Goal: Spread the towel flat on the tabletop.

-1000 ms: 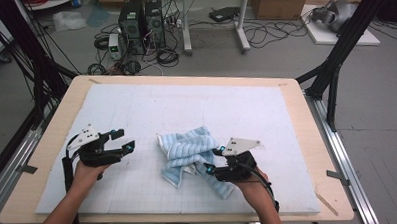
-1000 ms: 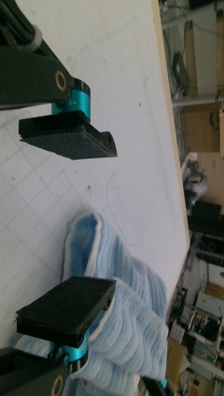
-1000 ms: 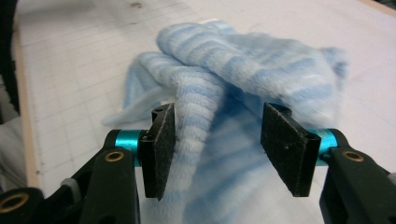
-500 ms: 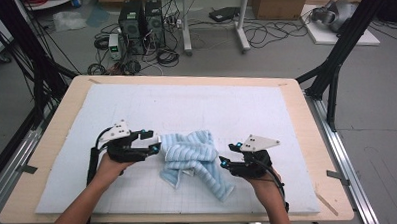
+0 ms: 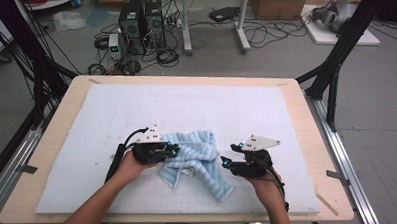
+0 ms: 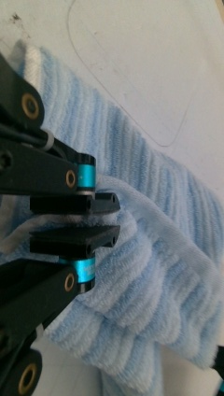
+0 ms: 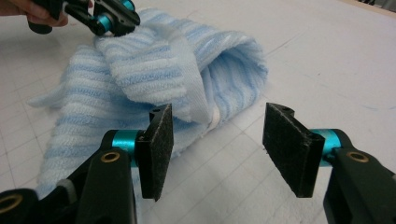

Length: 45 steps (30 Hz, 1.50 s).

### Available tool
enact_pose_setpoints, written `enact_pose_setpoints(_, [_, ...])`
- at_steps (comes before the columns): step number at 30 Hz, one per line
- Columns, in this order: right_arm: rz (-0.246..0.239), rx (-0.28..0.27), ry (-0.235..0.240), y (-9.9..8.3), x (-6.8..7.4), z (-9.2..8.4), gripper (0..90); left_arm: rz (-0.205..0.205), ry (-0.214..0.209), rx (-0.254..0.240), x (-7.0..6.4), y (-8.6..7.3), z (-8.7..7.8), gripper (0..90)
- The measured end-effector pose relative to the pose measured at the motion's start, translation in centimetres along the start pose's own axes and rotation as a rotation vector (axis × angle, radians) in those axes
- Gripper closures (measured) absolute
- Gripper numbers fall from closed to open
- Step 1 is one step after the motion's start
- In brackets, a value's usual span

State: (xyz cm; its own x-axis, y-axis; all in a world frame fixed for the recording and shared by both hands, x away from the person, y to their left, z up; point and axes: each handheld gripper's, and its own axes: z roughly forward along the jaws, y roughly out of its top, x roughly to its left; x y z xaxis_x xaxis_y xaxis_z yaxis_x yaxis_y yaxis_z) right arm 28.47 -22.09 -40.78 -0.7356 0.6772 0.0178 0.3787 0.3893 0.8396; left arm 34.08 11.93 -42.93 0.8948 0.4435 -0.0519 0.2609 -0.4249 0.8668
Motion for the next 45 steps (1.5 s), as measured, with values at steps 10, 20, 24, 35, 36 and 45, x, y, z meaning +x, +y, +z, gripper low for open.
enact_pose_setpoints(10, [0.01, 0.004, 0.002, 0.3, 0.3, 0.9, 43.9, -0.097, 0.058, -0.164, 2.1, 1.1, -2.0, 85.0])
enact_pose_setpoints(20, [-0.013, -0.003, 0.046, 1.2, 1.4, 2.2, 48.0, -0.155, 0.198, -0.173, 5.6, 3.0, -2.0, 85.7])
enact_pose_setpoints(24, [-0.03, 0.02, 0.075, 1.3, 1.8, 3.0, 50.3, -0.175, 0.226, -0.178, 6.3, 3.0, -2.1, 85.7])
enact_pose_setpoints(35, [-0.078, 0.162, 0.225, 1.6, 4.5, 8.3, 56.4, -0.201, 0.282, -0.183, 7.1, 2.6, -2.2, 85.7])
enact_pose_setpoints(36, [-0.08, 0.179, 0.24, 1.6, 4.7, 8.6, 60.9, -0.203, 0.286, -0.185, 7.2, 2.6, -2.3, 85.7])
enact_pose_setpoints(45, [-0.144, 0.214, 0.443, 1.1, 6.5, 8.3, 75.9, -0.217, 0.31, -0.193, 7.7, 2.4, -2.7, 85.6])
